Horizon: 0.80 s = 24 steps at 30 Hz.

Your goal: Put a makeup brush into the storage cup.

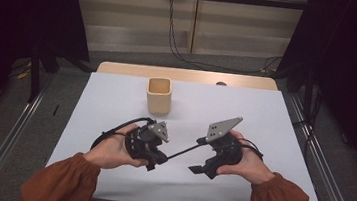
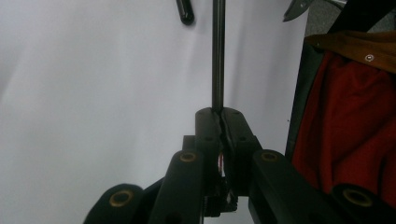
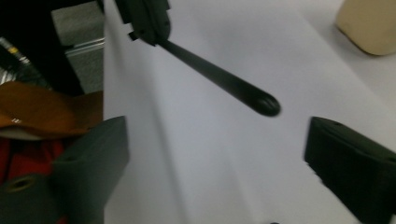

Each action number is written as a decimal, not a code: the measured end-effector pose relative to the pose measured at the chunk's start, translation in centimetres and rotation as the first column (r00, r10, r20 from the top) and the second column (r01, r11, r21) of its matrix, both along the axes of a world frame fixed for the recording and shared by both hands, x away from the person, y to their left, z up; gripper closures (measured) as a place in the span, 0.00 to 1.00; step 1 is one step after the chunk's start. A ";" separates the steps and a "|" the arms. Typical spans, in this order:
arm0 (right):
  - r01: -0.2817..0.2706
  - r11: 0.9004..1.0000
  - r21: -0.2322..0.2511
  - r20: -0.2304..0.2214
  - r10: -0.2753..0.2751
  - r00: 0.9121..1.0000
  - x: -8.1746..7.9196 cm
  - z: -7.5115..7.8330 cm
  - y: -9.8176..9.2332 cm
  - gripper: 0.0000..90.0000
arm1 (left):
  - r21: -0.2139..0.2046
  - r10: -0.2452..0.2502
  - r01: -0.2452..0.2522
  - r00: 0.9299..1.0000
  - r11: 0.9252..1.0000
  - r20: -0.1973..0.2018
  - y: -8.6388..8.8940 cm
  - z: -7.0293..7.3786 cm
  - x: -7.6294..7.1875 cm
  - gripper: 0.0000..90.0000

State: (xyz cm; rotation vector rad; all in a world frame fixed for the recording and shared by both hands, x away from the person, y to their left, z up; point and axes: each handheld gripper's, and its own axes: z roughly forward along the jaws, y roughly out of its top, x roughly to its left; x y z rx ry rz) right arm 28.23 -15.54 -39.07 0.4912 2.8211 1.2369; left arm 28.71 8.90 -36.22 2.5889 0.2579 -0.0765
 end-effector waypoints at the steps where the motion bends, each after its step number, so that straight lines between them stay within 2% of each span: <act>1: -0.012 1.000 -0.010 0.000 0.012 1.000 0.0 0.1 0.1 0.09 | 0.009 0.002 -0.002 1.000 1.000 0.000 0.0 -0.1 -0.1 0.96; 2: -0.011 1.000 -0.018 -0.002 0.011 1.000 0.0 0.2 0.3 0.07 | 0.017 -0.003 0.003 1.000 1.000 -0.005 -0.1 -0.2 -0.1 0.96; 4: -0.023 0.999 -0.033 -0.015 0.023 1.000 0.1 0.3 0.4 0.11 | 0.044 -0.016 0.017 1.000 0.999 -0.014 -0.2 -0.4 0.0 0.96; 6: -0.034 0.998 -0.049 -0.026 0.033 0.999 0.3 0.4 0.4 0.10 | 0.065 -0.029 0.030 0.999 0.997 -0.025 -0.4 -0.5 0.0 0.96; 8: -0.035 0.997 -0.067 -0.020 0.034 0.999 0.5 0.4 0.5 0.10 | 0.082 -0.040 0.043 0.999 0.996 -0.033 -0.5 -0.6 0.0 0.96; 10: -0.047 0.995 -0.093 -0.032 0.044 0.999 0.8 0.4 0.7 0.10 | 0.093 -0.035 0.039 0.999 0.995 -0.039 -0.8 -0.7 -0.1 0.96; 11: -0.055 0.992 -0.110 -0.041 0.051 0.998 0.9 0.3 0.9 0.11 | 0.110 -0.052 0.054 0.998 0.992 -0.023 -0.9 -0.7 0.0 0.96; 12: -0.067 0.990 -0.125 -0.046 0.062 0.997 1.0 0.3 1.1 0.12 | 0.108 -0.044 0.045 0.999 0.993 -0.017 -1.0 -0.7 0.0 0.96; 13: -0.079 0.987 -0.141 -0.051 0.073 0.996 1.1 0.3 1.2 0.12 | 0.103 -0.038 0.041 0.999 0.994 -0.032 -1.1 -0.8 -0.1 0.96; 14: -0.089 0.984 -0.153 -0.060 0.080 0.995 1.2 0.3 1.4 0.13 | 0.124 -0.054 0.057 0.998 0.991 -0.026 -1.1 -0.8 0.0 0.96; 16: -0.098 0.978 -0.182 -0.070 0.087 0.994 1.4 0.3 1.6 0.14 | 0.134 -0.041 0.047 0.998 0.990 -0.044 -1.3 -1.0 -0.2 0.96; 17: -0.114 0.973 -0.198 -0.078 0.100 0.992 1.5 0.3 1.8 0.17 | 0.163 -0.078 0.082 0.996 0.983 -0.032 -1.3 -1.1 0.1 0.96; 19: -0.131 0.962 -0.239 -0.089 0.113 0.990 1.5 0.3 2.1 0.17 | 0.153 -0.047 0.053 0.998 0.987 -0.047 -1.4 -1.4 -0.2 0.96; 20: -0.146 0.956 -0.252 -0.099 0.125 0.987 1.6 0.2 2.3 0.17 | 0.171 -0.066 0.073 0.997 0.983 -0.044 -1.5 -1.4 0.0 0.96; 21: -0.155 0.952 -0.263 -0.106 0.131 0.986 1.5 0.2 2.6 0.18 | 0.167 -0.054 0.063 0.997 0.984 -0.059 -1.5 -1.5 -0.1 0.96; 23: -0.163 0.941 -0.297 -0.122 0.132 0.984 1.5 0.0 3.0 0.18 | 0.193 -0.076 0.086 0.995 0.977 -0.059 -1.5 -1.7 0.0 0.96; 24: -0.170 0.936 -0.308 -0.123 0.138 0.983 1.5 -0.1 3.2 0.19 | 0.188 -0.065 0.076 0.996 0.979 -0.065 -1.6 -1.9 -0.2 0.96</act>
